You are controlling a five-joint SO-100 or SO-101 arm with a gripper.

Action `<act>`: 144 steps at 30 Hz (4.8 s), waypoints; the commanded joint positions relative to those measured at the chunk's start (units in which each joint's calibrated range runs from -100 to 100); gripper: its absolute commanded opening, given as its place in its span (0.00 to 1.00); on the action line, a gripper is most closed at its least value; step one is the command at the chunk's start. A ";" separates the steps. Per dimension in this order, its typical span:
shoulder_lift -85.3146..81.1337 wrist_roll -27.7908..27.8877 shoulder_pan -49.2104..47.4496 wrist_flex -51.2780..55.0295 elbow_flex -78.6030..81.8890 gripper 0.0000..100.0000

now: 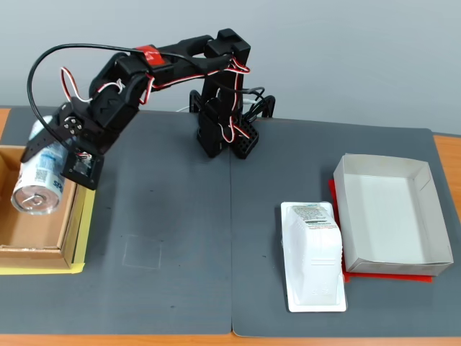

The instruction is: Pick the can and put it in the brown box

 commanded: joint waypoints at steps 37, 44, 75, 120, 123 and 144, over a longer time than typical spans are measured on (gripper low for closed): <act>18.49 3.20 7.51 -15.13 -10.05 0.30; 12.05 2.58 6.30 -9.06 -4.26 0.17; -84.94 -21.97 -33.92 2.99 69.86 0.01; -89.43 -34.16 -46.75 24.15 87.77 0.01; -89.26 -34.32 -46.59 24.15 87.68 0.01; -89.18 -34.32 -46.59 24.15 87.68 0.01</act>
